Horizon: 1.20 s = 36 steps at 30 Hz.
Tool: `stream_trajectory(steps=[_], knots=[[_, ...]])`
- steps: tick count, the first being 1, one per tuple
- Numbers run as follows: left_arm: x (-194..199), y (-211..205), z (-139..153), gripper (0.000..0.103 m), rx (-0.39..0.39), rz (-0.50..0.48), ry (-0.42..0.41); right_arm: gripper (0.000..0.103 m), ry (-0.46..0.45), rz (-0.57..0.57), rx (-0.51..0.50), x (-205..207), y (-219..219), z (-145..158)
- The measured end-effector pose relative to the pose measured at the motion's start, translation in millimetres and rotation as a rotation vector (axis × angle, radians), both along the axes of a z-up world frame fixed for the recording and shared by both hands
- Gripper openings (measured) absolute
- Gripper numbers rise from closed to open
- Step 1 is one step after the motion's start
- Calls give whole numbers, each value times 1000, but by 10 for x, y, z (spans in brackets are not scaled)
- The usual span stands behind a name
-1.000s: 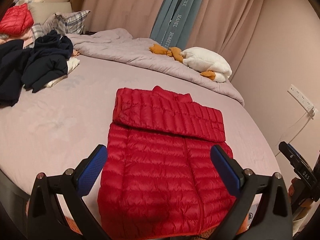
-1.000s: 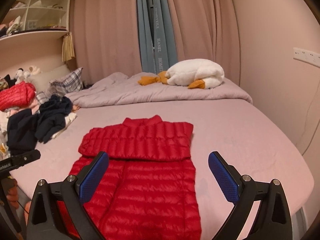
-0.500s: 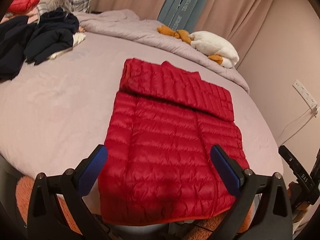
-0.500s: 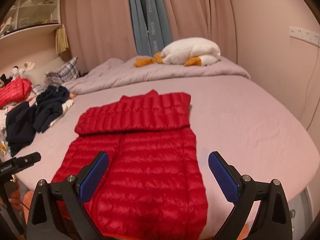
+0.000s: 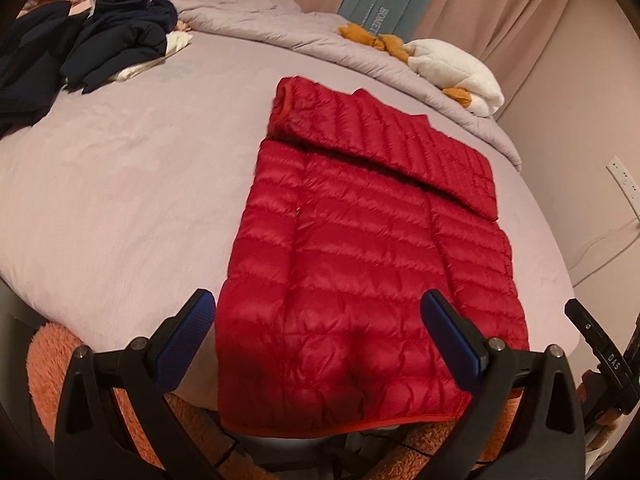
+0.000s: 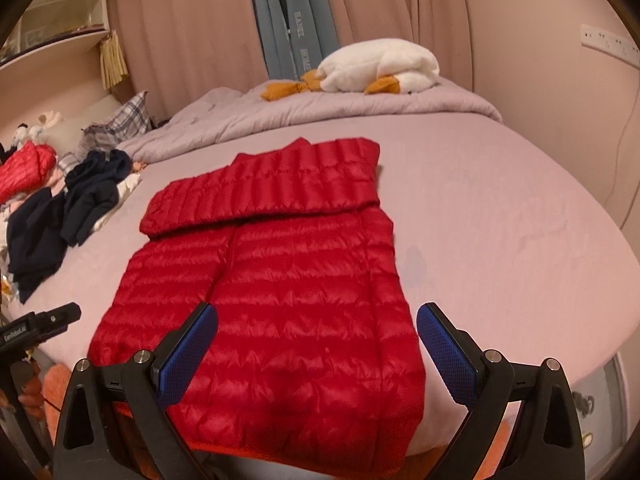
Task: Fold large clothes
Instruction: 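Move both open tools to the jacket hem, then slide both tools under the hem and close them on it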
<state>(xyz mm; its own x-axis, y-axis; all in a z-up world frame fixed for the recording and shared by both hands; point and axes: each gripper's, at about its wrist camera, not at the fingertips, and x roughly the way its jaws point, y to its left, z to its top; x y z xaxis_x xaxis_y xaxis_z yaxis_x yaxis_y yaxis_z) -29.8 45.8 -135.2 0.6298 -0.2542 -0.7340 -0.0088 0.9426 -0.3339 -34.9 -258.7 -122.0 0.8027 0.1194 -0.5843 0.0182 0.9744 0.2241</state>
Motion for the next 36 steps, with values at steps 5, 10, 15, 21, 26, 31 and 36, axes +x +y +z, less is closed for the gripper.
stream_trajectory(steps=[5, 10, 15, 21, 26, 31, 36], knots=[[23, 29, -125, 103, 13, 16, 42, 99, 38, 1, 12, -4, -13, -86], [72, 52, -233, 103, 8, 20, 80, 99, 75, 11, 15, -9, -12, -173], [91, 59, -317, 103, 18, 21, 107, 99, 109, 12, 16, 8, -3, -260], [100, 76, -400, 103, 24, 25, 129, 99, 141, 19, 28, 23, 8, -339], [103, 90, -451, 103, 26, 19, 148, 99, 168, 22, 31, 39, 27, -408], [98, 103, -492, 103, 24, 21, 157, 99, 198, 20, 31, 51, 11, -486], [97, 123, -522, 102, 18, 20, 168, 99, 226, 1, 35, 42, -36, -553]])
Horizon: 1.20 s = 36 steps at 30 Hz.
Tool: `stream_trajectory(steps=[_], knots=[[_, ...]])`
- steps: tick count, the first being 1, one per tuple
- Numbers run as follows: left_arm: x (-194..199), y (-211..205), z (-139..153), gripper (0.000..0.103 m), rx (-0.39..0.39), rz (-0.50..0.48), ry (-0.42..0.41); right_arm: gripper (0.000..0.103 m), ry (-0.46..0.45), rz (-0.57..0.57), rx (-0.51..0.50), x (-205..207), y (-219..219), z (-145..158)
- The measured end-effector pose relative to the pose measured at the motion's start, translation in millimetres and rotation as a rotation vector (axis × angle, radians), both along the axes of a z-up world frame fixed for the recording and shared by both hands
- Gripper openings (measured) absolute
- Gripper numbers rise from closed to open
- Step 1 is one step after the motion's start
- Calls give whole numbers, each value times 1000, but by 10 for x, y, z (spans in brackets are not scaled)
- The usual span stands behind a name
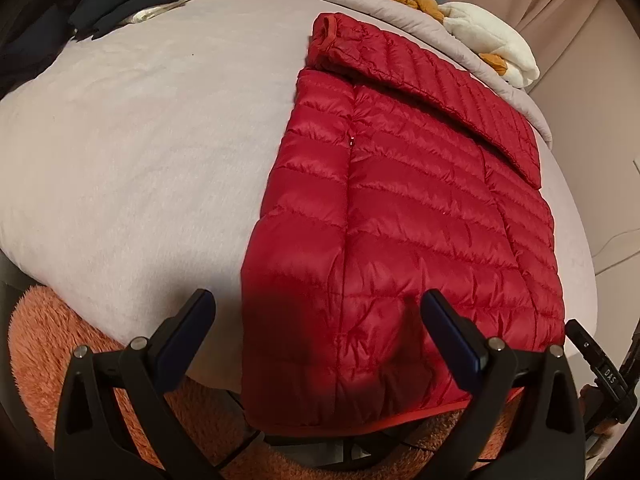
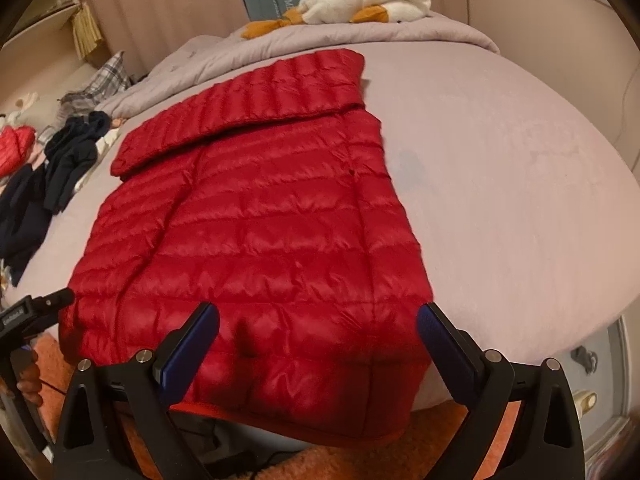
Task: Fold large clothes
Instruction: 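Slide both tools under the hem and close them on it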
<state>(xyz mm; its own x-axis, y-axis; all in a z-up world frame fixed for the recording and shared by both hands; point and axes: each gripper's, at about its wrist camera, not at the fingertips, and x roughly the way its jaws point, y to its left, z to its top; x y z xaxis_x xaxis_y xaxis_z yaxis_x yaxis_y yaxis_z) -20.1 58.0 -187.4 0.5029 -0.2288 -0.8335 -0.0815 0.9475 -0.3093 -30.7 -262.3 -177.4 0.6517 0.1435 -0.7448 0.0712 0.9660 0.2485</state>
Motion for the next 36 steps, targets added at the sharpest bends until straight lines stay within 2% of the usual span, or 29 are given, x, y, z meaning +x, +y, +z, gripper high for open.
stream_trajectory(steps=[15, 25, 31, 34, 36], knots=[[-61, 21, -144, 98, -118, -48, 38, 98, 68, -31, 19, -89, -164, -172], [-133, -32, -178, 94, -158, -86, 35, 86, 120, -18, 102, -120, -205, -307], [-131, -42, -200, 90, -201, -104, 36, 85, 117, -15, 102, -124, -193, -319], [-112, -28, -199, 86, -218, -101, 37, 82, 115, -15, 98, -110, -187, -318], [-108, -36, -198, 83, -218, -103, 35, 75, 110, -11, 96, -96, -165, -303]])
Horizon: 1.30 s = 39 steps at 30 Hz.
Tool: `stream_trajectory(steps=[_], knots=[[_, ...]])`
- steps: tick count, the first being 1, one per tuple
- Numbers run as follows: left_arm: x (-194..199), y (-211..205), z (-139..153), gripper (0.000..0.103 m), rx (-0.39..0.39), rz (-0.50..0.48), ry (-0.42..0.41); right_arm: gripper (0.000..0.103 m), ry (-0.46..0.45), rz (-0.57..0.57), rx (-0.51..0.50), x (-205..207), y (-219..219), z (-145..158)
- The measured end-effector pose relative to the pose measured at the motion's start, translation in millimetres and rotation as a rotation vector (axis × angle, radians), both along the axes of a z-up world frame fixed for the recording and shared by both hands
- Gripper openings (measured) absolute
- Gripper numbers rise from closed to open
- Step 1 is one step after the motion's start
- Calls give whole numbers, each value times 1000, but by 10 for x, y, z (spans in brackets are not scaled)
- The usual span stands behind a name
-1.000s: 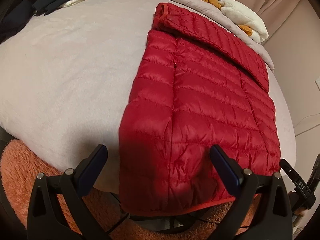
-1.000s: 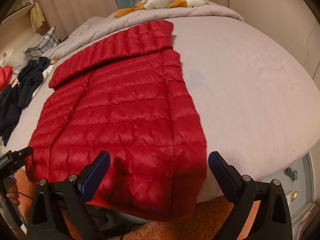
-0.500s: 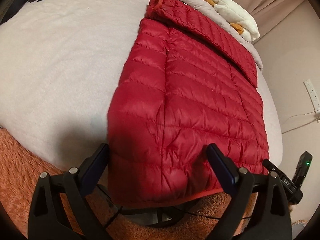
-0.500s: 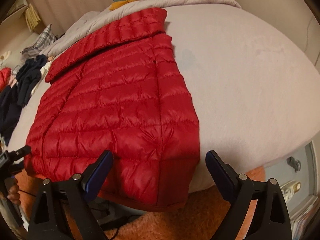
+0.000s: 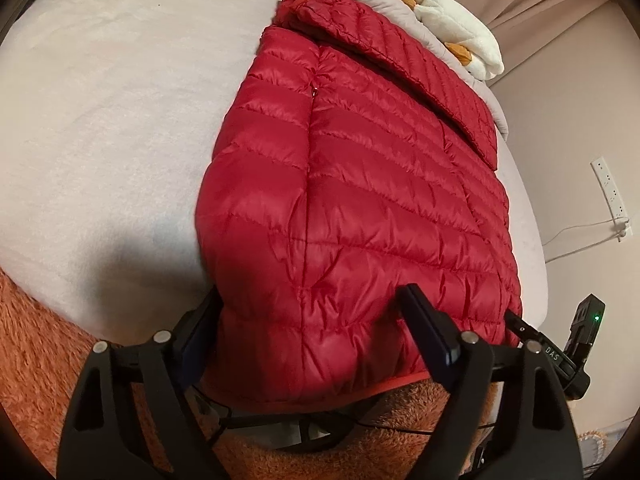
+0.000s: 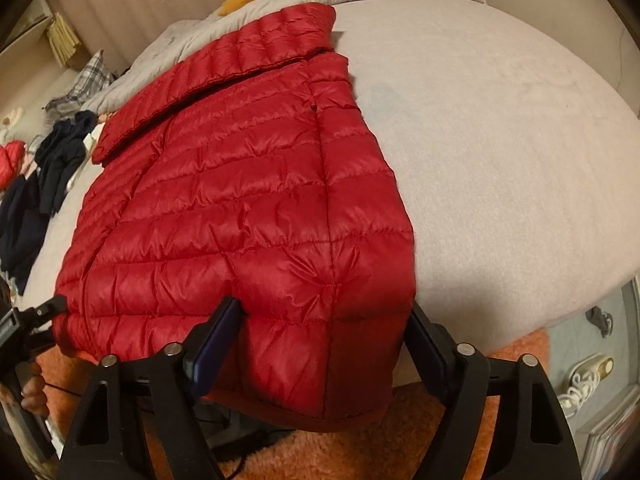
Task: Fold large clothes
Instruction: 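Slide both tools under the hem and close them on it, then lift the hem with both tools and fold it toward the collar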
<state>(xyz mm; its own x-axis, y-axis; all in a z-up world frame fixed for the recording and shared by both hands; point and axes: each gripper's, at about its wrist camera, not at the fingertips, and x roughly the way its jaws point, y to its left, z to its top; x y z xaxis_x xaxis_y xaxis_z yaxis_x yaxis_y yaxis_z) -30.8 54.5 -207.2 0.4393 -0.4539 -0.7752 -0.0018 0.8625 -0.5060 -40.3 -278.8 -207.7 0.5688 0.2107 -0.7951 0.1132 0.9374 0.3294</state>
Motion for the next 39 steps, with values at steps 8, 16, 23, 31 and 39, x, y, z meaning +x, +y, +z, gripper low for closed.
stream_trajectory(steps=[8, 16, 23, 31, 39], knots=[[7, -86, -3, 44, 19, -41, -20, 60, -25, 19, 0, 22, 55, 12], [-16, -154, 68, 22, 7, -42, -28, 30, -61, 41, 46, -3, 60, 59], [-46, -161, 277, 18, 28, -38, -71, 19, -127, 48, 62, -46, 76, 218], [-68, -213, 504, 17, 48, -30, -127, 18, -204, 47, 76, -50, 49, 450], [-112, -220, 835, 16, 57, -37, -214, 17, -299, 49, 87, -100, -14, 700]])
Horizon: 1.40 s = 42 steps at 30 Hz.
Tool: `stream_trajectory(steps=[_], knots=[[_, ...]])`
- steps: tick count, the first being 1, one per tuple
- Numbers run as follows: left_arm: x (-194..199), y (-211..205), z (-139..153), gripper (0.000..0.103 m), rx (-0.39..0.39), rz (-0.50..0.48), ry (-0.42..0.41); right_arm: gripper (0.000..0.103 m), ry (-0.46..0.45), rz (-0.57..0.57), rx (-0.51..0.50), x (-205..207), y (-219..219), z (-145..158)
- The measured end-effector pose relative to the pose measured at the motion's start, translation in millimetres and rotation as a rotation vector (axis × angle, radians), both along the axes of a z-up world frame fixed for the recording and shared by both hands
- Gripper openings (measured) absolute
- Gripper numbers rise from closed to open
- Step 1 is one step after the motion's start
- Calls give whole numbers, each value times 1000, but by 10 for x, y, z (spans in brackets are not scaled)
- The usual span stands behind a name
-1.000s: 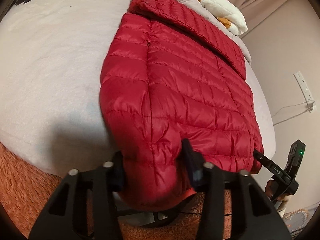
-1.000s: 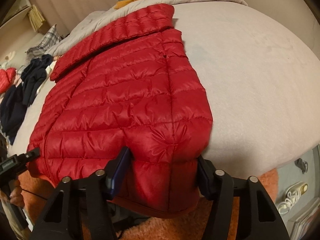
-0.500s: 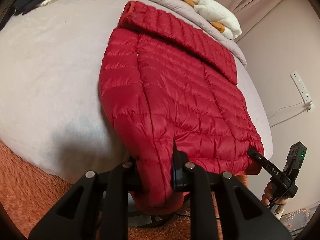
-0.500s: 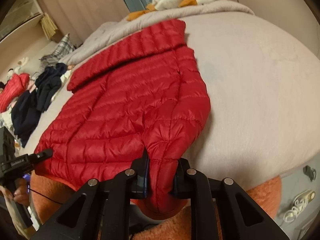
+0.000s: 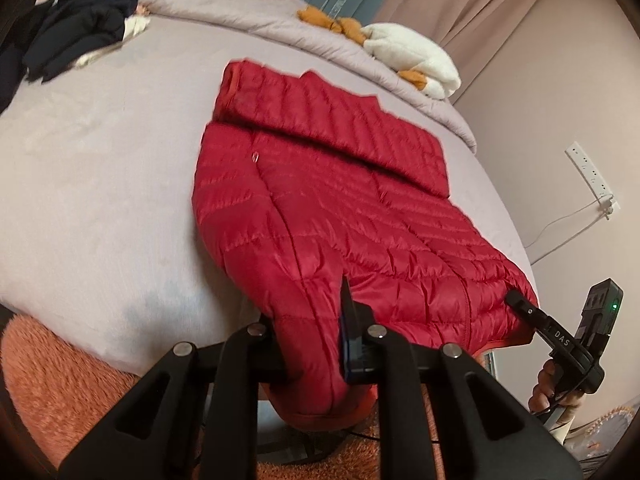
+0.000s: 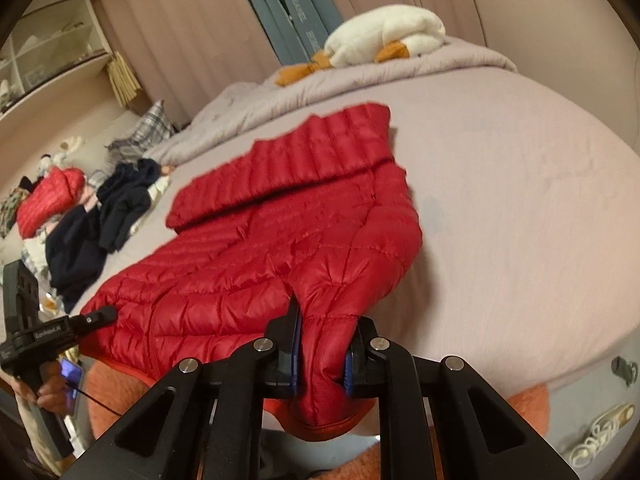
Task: Fold large clothes
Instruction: 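Lift the hem with both tools and fold it toward the collar, then hold the folded hem over the jacket with both tools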
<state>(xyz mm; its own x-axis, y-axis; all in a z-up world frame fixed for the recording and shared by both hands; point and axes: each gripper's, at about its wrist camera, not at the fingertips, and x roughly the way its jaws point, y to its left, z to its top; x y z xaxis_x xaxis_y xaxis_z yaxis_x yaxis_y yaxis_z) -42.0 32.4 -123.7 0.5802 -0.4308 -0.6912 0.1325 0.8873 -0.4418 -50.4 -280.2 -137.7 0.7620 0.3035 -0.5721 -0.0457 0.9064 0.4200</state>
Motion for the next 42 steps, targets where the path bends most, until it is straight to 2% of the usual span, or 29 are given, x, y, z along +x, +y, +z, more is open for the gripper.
stream_trajectory(steps=[23, 31, 42], knots=[[-226, 199, 972, 16, -15, -12, -242, 17, -281, 17, 2, -293, -123, 780], [-381, 250, 1066, 16, -22, -15, -275, 17, -328, 23, 2, -402, -119, 835], [-277, 268, 984, 17, -30, -6, -237, 17, -311, 13, 2, -290, -114, 783]])
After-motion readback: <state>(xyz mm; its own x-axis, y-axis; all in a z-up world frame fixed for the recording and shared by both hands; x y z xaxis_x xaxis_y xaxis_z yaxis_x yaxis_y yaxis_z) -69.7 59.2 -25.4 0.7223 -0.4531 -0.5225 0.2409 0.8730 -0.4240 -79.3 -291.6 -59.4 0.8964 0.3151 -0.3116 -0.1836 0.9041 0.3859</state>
